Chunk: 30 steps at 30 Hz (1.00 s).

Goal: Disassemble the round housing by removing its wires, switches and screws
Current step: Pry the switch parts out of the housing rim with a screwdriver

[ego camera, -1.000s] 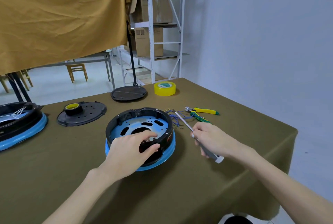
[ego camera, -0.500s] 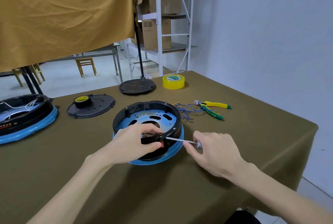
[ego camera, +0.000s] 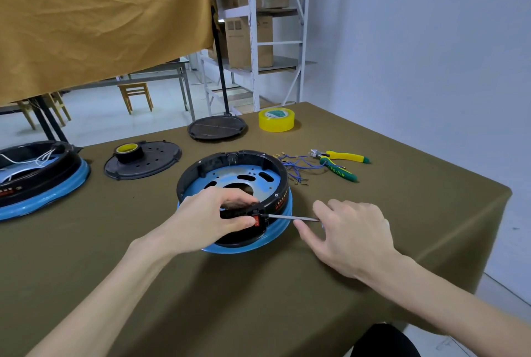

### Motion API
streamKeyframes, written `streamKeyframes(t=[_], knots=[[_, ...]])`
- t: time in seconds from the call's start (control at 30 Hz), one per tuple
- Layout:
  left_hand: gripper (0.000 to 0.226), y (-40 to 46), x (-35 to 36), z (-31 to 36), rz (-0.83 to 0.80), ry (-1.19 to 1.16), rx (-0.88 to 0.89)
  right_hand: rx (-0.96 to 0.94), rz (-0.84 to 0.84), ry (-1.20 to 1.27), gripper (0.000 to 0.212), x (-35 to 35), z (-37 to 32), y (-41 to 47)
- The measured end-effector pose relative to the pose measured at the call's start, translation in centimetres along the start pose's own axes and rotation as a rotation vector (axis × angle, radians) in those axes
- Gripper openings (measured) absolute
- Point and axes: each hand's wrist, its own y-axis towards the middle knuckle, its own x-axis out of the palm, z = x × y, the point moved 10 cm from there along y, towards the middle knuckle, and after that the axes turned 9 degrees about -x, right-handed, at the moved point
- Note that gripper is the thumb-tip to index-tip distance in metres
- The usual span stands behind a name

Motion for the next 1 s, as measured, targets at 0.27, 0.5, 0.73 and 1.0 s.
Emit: streamKeyframes(t=[0.27,0.5,0.73,1.0], knots=[[0.033,-0.8,-0.3,1.3,0.118,0.102,0.054,-0.021,0.102,-0.071,0.057,-0.5,0.8,2.9],[0.034,-1.0,0.1,2.1,0.183,0.198,0.123,0.008,0.220,-0.023,0.052,1.3,1.6,6.5],[0.037,-1.1,0.1,2.1,0.248,0.227,0.140,-0.022,0.209,-0.021,0.047,1.7,1.4,7.5],[0.042,-1.0,-0.1,2.5,0.293,0.234,0.137,0.109,0.022,-0.188,0.054,0.6,1.6,5.3]])
